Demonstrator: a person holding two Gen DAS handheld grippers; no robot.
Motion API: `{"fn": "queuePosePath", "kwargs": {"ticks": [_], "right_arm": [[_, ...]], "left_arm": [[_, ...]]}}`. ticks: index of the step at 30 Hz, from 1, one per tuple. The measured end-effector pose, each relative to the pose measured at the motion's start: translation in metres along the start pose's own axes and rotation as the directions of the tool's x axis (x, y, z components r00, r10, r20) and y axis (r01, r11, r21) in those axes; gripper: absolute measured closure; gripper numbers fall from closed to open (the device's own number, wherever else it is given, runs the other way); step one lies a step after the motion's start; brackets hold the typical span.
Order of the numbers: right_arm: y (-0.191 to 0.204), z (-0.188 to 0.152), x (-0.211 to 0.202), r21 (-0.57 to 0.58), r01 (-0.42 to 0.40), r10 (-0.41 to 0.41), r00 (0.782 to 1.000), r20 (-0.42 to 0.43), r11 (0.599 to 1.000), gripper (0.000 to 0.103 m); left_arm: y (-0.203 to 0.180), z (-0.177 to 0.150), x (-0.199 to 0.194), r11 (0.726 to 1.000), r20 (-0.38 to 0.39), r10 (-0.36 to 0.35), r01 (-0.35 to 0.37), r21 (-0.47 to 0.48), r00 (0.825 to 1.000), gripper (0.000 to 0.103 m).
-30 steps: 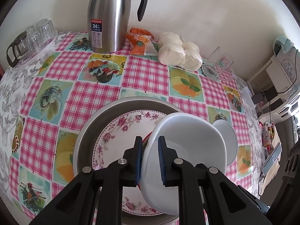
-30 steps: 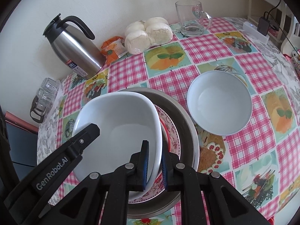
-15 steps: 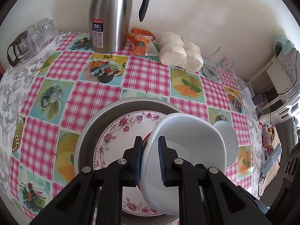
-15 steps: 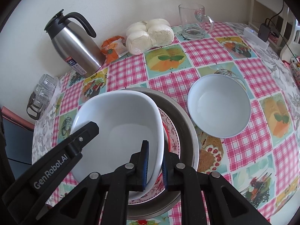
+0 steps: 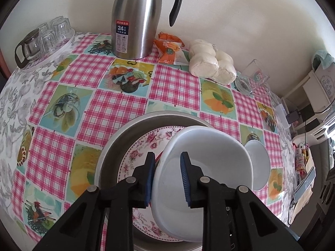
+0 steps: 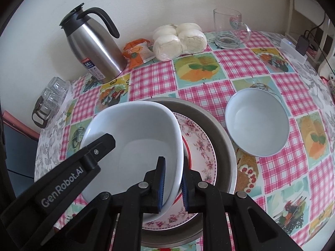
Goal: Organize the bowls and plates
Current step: 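Lower the white square bowl into the red-rimmed bowl in the basin, then open the right gripper to release the white square bowl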
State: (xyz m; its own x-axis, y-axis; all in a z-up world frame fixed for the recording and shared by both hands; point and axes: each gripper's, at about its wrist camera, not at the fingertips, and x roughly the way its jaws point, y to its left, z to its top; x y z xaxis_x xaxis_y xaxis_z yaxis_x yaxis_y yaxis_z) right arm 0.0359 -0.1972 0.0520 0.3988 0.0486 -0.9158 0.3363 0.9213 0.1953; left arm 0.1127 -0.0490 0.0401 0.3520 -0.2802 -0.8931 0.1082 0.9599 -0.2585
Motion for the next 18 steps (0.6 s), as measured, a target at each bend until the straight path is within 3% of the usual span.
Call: {"fn": "queuePosePath", "kwargs": {"ticks": [11,18], "right_arm": [[-0.003,0.001,-0.003,0.005,0.009,-0.009,1.000,-0.005,1.000,0.086],[-0.004,0.002,-0.009,0.016,-0.002,0.002,1.000,0.000,1.000,0.075]], "left_arm": [[-0.003,0.003,-0.016,1.000,0.040,0.004,-0.005,0.016,0.999,0.076],[0.003,0.005,-0.027,1.000,0.067,0.003,-0.002,-0.005,0.998,0.076]]}}
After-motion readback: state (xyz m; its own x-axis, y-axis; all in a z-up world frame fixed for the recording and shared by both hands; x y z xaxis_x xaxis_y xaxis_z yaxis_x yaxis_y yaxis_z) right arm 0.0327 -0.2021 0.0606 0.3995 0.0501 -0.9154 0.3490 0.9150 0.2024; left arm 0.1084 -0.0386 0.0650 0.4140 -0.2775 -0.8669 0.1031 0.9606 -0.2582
